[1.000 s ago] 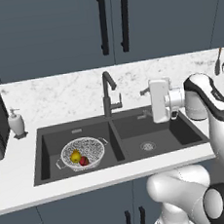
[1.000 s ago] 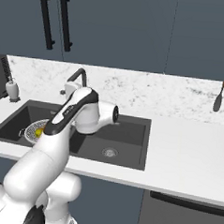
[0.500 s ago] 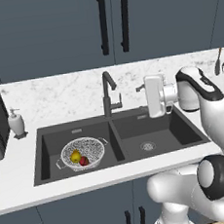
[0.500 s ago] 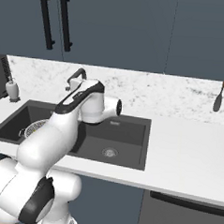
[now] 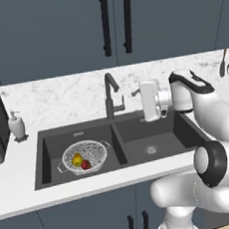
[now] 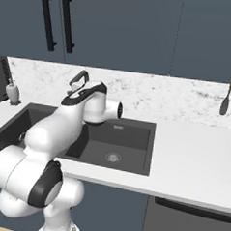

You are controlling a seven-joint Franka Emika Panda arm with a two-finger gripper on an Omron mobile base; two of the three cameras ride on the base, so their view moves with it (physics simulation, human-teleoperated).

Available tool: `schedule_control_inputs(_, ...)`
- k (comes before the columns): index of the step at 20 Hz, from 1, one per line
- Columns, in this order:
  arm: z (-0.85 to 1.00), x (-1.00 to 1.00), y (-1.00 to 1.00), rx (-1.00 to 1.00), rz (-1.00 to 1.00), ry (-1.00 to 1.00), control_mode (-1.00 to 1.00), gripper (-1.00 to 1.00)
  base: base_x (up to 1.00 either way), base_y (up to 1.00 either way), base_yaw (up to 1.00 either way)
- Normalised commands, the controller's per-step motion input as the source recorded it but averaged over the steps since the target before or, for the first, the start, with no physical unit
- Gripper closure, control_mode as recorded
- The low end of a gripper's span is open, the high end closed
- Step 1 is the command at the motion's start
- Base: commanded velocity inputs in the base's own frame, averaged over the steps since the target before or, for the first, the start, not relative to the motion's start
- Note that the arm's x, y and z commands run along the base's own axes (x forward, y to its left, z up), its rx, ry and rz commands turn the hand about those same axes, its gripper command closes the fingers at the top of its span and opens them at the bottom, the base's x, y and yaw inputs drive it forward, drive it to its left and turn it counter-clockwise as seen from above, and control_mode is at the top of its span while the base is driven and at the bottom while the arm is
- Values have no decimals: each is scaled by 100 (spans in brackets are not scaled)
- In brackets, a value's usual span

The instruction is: Put the colander in the sink, put the mango, pear in the colander, and turn on the sink faucet and pour water over the colander.

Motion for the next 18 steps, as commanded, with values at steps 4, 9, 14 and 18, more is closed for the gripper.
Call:
schedule_control_inputs(4, -4, 22, 21, 0, -1, 0, -100, -100, 0, 0, 0)
schedule_control_inputs(9, 0, 29, 3, 4, -2, 0, -100, -100, 0, 0, 0)
schedule_control_inputs(14, -4, 31, 0, 0, -3, 0, -100, -100, 0, 0, 0)
schedule_control_inputs(18, -5, 39, 0, 0, -5, 0, -100, -100, 0, 0, 0)
